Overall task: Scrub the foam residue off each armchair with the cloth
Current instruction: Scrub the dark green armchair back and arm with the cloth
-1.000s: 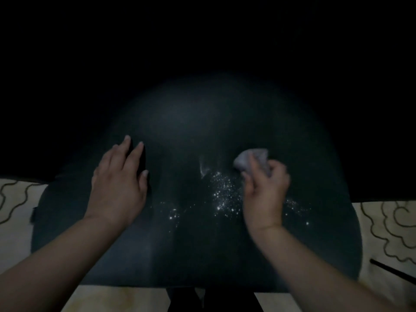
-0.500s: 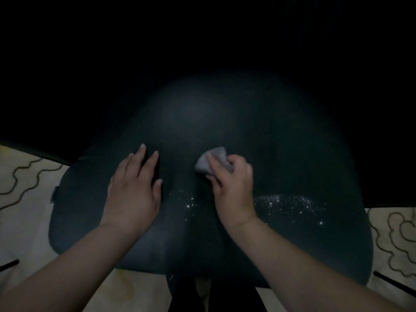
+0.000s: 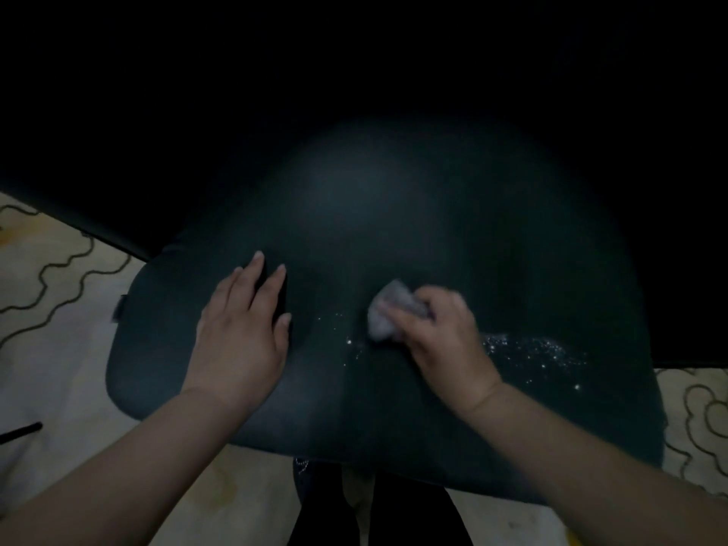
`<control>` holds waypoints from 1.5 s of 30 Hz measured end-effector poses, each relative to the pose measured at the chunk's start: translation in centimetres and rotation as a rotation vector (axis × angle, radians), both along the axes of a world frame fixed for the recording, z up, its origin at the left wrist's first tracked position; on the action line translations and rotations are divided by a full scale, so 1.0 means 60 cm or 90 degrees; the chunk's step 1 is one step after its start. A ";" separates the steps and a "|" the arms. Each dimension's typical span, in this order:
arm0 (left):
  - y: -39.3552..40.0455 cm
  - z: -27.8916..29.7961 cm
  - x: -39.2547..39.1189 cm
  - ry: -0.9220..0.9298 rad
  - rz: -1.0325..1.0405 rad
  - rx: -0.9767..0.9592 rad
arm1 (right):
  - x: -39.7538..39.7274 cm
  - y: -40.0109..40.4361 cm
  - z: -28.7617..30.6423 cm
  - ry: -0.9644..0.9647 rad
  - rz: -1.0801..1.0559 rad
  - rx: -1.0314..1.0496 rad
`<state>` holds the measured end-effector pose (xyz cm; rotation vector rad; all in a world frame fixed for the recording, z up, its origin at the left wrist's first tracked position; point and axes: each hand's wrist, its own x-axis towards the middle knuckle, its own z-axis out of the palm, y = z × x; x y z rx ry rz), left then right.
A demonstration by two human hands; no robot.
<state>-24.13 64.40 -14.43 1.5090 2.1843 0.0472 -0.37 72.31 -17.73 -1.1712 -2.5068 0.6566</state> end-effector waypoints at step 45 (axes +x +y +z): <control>-0.072 -0.010 0.048 -0.004 0.069 0.029 | -0.073 -0.021 -0.010 0.068 -0.237 0.035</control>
